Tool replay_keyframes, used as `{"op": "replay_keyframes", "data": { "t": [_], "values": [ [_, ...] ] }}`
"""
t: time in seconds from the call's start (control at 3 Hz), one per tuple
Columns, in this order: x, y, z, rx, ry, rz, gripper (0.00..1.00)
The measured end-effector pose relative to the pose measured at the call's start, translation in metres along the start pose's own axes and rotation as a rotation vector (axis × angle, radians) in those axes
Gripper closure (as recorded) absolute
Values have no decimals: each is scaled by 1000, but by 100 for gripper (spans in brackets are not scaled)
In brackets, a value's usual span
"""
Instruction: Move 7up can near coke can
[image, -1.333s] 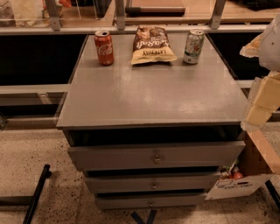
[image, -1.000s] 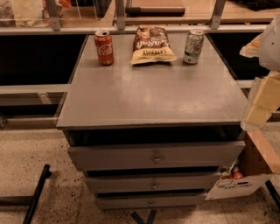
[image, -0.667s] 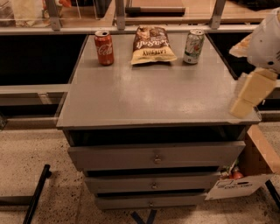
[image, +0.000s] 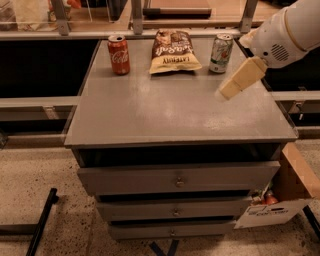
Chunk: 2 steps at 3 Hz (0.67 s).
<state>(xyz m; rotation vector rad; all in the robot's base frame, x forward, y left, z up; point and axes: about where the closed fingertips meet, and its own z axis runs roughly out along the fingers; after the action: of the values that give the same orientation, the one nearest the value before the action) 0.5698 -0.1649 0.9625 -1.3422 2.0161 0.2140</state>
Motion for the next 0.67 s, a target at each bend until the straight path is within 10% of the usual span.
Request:
{"op": "replay_keyframes", "data": {
  "t": [0.67],
  "values": [
    [-11, -21, 2, 95, -52, 14, 0]
  ]
}}
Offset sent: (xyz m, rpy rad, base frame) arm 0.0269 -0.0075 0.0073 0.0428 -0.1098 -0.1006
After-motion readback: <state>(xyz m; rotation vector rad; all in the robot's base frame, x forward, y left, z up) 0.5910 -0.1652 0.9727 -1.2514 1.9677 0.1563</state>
